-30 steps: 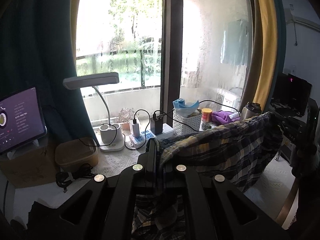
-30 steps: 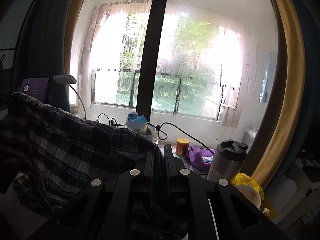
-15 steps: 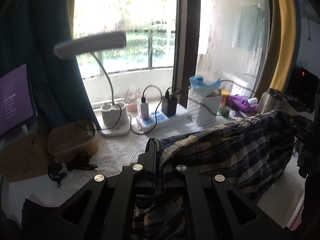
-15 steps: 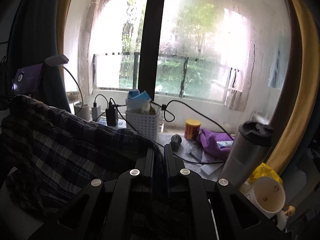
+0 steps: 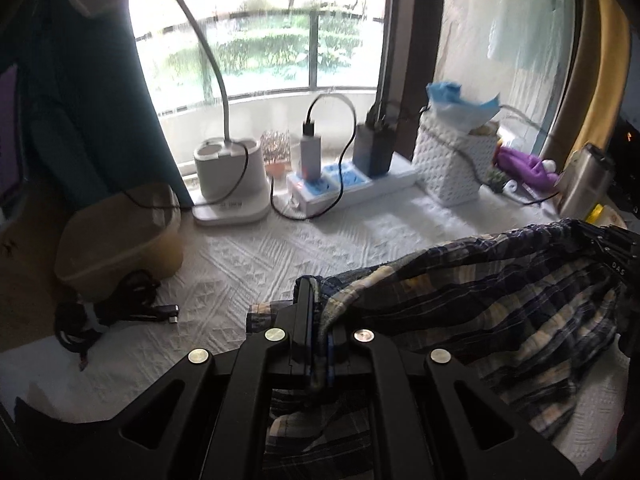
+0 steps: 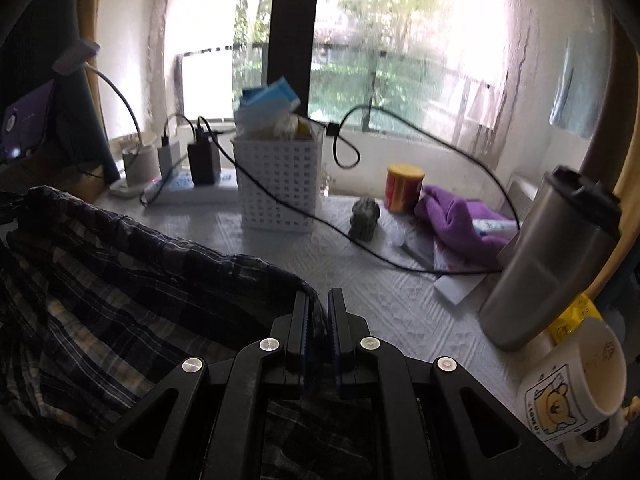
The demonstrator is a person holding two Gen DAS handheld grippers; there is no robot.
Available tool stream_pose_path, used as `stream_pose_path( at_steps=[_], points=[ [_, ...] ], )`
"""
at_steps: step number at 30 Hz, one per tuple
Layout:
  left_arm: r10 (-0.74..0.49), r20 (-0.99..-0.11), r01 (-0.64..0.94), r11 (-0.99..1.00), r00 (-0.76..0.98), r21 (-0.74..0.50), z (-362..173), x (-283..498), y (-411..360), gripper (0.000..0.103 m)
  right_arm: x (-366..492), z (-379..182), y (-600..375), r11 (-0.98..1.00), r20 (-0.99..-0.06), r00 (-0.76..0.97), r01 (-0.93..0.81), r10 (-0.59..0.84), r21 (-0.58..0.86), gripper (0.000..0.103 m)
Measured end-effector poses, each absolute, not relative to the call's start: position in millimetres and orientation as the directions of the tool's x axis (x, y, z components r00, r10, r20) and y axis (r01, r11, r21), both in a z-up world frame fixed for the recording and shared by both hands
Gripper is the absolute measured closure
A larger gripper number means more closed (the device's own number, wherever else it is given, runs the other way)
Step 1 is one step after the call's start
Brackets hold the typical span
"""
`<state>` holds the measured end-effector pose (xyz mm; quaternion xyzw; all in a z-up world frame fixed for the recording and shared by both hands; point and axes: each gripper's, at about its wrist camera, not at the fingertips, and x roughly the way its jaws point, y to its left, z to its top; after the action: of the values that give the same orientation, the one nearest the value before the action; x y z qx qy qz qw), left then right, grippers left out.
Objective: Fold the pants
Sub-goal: 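Lower the folded garment onto the bed and open both grippers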
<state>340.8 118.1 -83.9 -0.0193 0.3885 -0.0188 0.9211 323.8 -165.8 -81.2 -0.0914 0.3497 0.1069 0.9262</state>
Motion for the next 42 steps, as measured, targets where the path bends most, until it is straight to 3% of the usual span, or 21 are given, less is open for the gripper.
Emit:
stream_pose_path(
  at_steps=[2, 6, 14, 20, 22, 24, 32, 42],
  points=[
    [-0.041, -0.733, 0.014, 0.999, 0.679, -0.043, -95.7, 348.9, 120.7, 0.093, 329.0, -88.5, -165.0, 0.961, -0.695, 0.708, -0.260, 0.126, -0.091, 0.094],
    [-0.002, -0.756, -0.044, 0.998, 0.654, -0.041, -112.6, 358.8, 135.0, 0.070, 336.0, -103.4, -165.9, 0.965, -0.743, 0.663, -0.245, 0.094, -0.097, 0.094],
    [0.063, -0.772, -0.155, 0.987, 0.632, -0.045, -113.6, 346.6, 168.2, 0.069, 343.3, -109.7, -162.5, 0.968, -0.767, 0.639, -0.226, 0.059, -0.114, 0.094],
    [0.064, -0.765, -0.199, 0.976, 0.641, -0.086, -103.3, 312.1, 188.3, 0.054, 340.1, -101.1, -163.0, 0.973, -0.756, 0.652, -0.208, 0.061, -0.100, 0.093],
    [0.047, -0.761, -0.198, 0.974, 0.648, -0.108, -99.7, 298.4, 189.2, 0.052, 333.7, -94.9, -163.5, 0.974, -0.746, 0.663, -0.201, 0.059, -0.101, 0.078],
    [0.032, -0.757, -0.193, 0.973, 0.653, -0.126, -96.8, 285.6, 189.6, 0.049, 325.6, -87.2, -164.7, 0.977, -0.731, 0.679, -0.189, 0.061, -0.094, 0.019],
    [-0.026, -0.740, -0.140, 0.977, 0.673, -0.161, -93.3, 235.0, 177.5, 0.040, 280.6, -60.3, -138.1, 0.968, -0.680, 0.718, -0.245, 0.145, -0.052, 0.018],
    [-0.090, -0.728, -0.072, 0.979, 0.679, -0.189, -105.4, 188.1, 169.1, 0.029, 206.6, -77.7, -14.9, 0.846, -0.717, 0.593, -0.533, 0.366, -0.009, 0.020]
  ],
)
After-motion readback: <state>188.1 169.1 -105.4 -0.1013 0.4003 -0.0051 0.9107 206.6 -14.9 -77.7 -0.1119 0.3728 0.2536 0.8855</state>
